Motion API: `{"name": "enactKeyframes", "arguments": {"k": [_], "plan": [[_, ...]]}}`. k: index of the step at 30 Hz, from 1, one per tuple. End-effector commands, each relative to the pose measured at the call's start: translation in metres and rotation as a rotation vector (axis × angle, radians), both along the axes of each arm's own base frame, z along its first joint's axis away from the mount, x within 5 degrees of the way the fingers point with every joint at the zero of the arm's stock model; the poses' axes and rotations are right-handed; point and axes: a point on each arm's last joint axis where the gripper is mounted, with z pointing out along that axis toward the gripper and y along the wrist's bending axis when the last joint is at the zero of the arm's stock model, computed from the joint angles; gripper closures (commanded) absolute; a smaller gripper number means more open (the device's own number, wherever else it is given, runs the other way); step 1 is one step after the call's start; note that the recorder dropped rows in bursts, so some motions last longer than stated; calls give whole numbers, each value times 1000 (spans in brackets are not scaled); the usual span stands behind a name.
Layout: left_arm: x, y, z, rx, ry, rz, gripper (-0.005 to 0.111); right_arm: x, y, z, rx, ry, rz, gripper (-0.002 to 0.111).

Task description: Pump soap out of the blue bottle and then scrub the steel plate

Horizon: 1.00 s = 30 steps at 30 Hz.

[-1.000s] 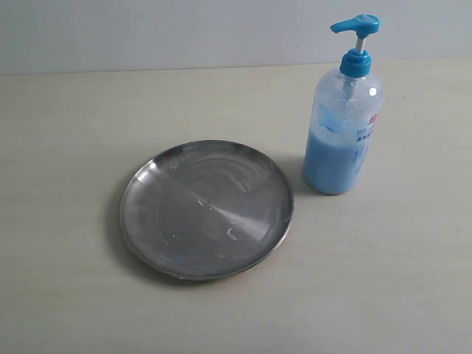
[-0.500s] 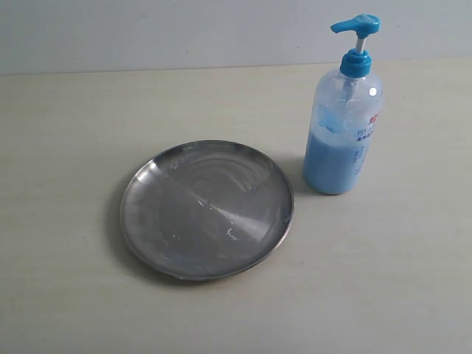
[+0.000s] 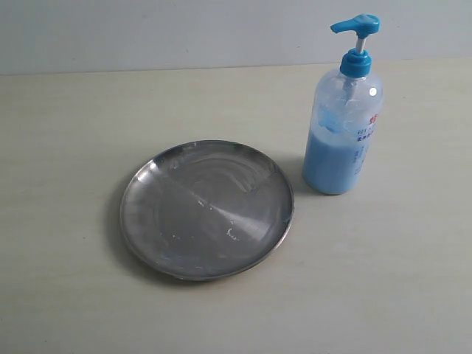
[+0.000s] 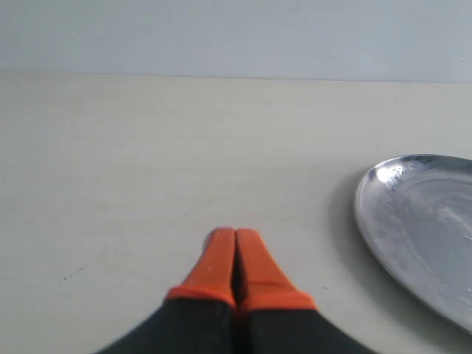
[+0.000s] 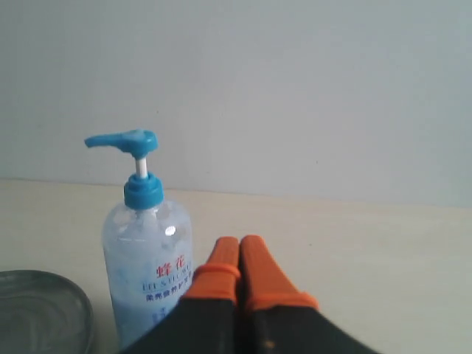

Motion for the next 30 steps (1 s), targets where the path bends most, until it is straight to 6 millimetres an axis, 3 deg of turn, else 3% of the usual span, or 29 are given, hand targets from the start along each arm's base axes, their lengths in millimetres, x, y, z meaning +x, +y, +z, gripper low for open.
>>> {"name": "enactKeyframes", "arguments": {"k": [1,15,30], "plan": [[0,0,0,-4,-15,4,107,11,1,25,5,-20,-3,108],[0,0,0,-4,-15,4,107,39,6,86,13,-72,-3,108],[0,0,0,-4,-15,4,107,39,6,88,15,-89,-2,108]]}}
